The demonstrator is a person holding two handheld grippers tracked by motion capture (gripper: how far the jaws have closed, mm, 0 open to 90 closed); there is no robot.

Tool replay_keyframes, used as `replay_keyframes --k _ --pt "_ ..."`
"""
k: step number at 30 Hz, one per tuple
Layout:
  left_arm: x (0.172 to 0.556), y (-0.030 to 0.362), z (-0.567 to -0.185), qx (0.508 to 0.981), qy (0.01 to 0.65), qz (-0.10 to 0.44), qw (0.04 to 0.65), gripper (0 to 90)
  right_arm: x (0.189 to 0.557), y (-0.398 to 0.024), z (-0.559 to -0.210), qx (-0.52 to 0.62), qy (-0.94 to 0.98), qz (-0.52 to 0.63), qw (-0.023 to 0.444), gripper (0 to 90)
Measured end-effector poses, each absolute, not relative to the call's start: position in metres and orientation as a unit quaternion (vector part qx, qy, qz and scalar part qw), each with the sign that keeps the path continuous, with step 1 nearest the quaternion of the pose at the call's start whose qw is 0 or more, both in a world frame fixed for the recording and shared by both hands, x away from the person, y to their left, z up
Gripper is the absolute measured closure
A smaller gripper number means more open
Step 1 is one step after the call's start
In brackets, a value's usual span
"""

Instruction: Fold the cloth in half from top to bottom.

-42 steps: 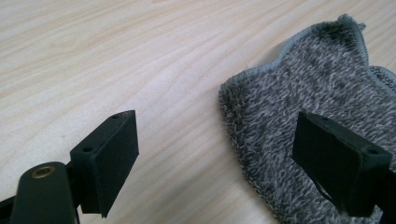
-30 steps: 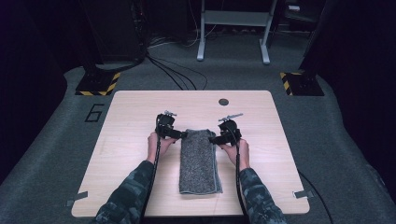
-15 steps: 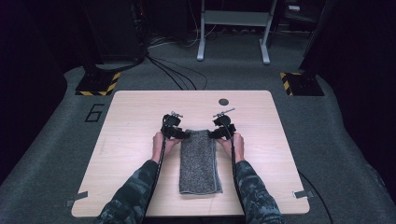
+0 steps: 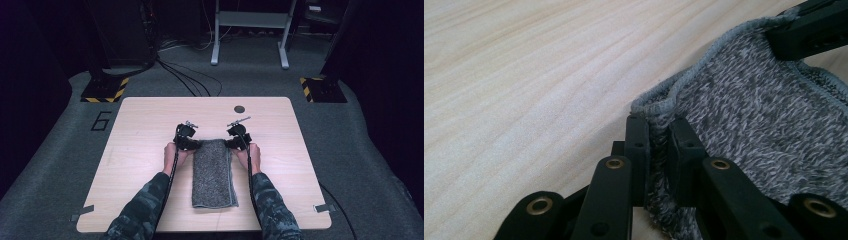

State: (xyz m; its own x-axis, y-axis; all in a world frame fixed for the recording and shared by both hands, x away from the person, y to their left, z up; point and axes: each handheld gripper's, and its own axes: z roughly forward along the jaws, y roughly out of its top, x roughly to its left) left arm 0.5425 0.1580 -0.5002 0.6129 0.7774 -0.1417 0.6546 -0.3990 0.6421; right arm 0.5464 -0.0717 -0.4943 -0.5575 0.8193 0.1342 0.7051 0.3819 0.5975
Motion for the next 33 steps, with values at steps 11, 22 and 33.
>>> replay_keyframes --k 11,22,33 --pt "0.537 0.165 -0.480 0.825 0.415 0.110 0.367 82.7 0.536 -0.073 -0.472 0.431 0.827 0.336 0.134 87.8" --pt "0.540 0.166 -0.458 0.821 0.403 0.140 0.381 83.2 0.538 -0.072 -0.450 0.420 0.819 0.359 0.158 88.0" --pt "0.536 0.165 -0.435 0.818 0.383 0.151 0.402 83.6 0.532 -0.078 -0.425 0.404 0.812 0.377 0.186 88.0"
